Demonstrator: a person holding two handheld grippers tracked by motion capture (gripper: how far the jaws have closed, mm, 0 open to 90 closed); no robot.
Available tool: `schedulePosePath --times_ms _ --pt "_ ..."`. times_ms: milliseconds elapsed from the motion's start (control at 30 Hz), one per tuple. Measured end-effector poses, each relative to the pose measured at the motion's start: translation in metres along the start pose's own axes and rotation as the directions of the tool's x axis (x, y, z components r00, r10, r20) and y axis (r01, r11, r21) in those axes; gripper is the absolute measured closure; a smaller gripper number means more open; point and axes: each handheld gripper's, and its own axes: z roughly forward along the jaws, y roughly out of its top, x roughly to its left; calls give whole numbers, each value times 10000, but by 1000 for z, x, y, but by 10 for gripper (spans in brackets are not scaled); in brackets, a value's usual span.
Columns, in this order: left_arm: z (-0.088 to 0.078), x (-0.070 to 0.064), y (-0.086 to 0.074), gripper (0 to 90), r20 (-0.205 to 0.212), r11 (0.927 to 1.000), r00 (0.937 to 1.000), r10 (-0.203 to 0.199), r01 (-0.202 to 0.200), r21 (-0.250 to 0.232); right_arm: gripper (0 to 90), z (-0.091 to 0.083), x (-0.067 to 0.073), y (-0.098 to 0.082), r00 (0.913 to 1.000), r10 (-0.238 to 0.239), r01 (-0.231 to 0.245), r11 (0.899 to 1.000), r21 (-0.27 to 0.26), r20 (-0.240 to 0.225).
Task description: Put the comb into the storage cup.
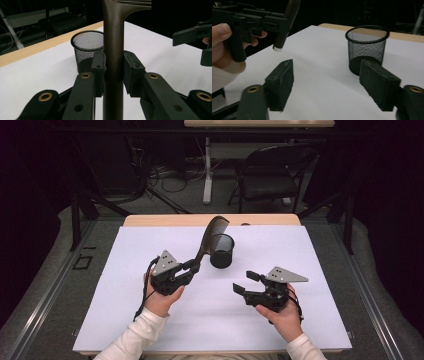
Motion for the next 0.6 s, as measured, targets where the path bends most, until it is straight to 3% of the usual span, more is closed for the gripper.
schedulePosePath --times_ms 400,600 --pt "0 2 -3 728 -72 10000 10000 12 -12 -76 312 11 3 19 9996 -254 253 9996 -77 -98" --pt "1 2 -3 728 -89 10000 10000 24 -24 -54 351 16 2 27 9998 94 -90 9998 178 -190"
